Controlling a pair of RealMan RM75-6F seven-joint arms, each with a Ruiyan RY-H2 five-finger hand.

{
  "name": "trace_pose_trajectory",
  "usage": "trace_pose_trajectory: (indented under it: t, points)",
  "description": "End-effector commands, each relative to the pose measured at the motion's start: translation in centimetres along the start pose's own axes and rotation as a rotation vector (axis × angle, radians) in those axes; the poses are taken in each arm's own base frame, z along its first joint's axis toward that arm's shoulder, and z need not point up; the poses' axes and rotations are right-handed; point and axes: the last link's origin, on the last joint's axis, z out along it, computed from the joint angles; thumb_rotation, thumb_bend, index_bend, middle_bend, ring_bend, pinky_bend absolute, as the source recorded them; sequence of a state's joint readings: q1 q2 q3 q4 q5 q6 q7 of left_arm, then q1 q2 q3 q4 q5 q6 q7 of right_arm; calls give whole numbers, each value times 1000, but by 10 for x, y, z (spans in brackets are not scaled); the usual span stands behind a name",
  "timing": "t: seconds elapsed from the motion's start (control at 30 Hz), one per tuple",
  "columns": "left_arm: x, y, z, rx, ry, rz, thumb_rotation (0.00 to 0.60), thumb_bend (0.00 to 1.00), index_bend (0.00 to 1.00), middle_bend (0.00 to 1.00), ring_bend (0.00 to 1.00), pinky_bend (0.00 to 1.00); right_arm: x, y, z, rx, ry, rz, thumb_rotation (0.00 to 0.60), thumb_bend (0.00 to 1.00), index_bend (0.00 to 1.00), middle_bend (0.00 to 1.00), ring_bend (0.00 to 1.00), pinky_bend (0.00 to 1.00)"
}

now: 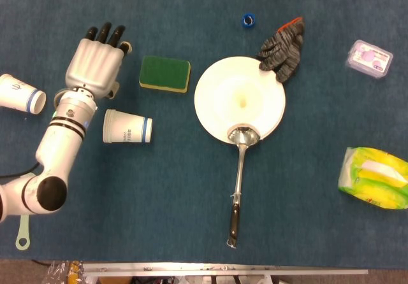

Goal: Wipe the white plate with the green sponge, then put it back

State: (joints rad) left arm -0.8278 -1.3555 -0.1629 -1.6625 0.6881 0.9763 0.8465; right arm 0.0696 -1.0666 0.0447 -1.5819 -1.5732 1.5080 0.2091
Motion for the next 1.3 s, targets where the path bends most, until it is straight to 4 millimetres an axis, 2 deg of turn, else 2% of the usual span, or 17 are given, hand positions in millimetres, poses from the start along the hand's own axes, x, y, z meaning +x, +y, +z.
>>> trace_pose_trajectory:
  t: [0.03, 0.3, 0.83, 1.3]
  points:
    - [-1, 7, 5, 3, -11, 6, 600, 273, 199, 34, 0, 99, 0, 0, 0, 1, -2, 1, 600, 316, 167, 242, 124, 261]
    - [-7, 25, 17, 23, -34, 22, 600, 253, 160, 21, 0, 100, -1, 2, 2, -1, -3, 3, 600, 317, 167, 242, 123, 261]
    - [-24, 48, 31, 99, -114, 45, 600, 253, 142, 7, 0, 100, 0, 7, -1, -17, 2, 7, 600, 317, 167, 242, 123, 261]
    - [-24, 63, 44, 151, -147, -65, 600, 253, 135, 6, 0, 100, 2, 13, -3, -30, 2, 10, 600, 317, 167, 242, 123, 260]
